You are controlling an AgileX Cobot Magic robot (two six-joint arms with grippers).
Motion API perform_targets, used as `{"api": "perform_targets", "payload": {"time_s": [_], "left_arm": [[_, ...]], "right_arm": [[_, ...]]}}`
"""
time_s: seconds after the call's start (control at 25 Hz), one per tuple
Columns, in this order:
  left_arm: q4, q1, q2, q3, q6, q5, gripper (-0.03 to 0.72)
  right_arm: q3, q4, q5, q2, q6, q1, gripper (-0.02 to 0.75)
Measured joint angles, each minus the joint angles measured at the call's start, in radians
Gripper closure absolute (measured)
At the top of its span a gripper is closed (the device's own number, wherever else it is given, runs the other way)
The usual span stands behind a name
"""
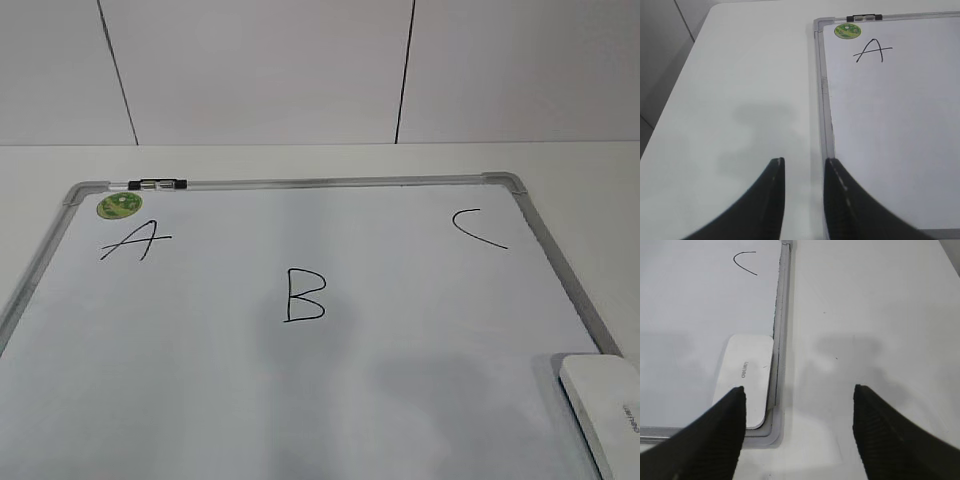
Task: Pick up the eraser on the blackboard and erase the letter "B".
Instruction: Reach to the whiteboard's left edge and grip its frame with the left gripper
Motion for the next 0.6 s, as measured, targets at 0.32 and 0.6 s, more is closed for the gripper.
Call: {"api": "perform_targets", "payload": {"time_s": [0.32,0.6], "left_arm": [[-0.002,0.000,0.000,0.000,0.000,0.000,0.475],[-0.004,0.000,0.029,-0.007,-0.037,0.017,0.469]], "right_arm": [[-0.137,0.078,0.071,0.195,0.000,0.000,0.219],[-0.233,0.137,0.095,0.409,0.006,0.000,0.219]]}}
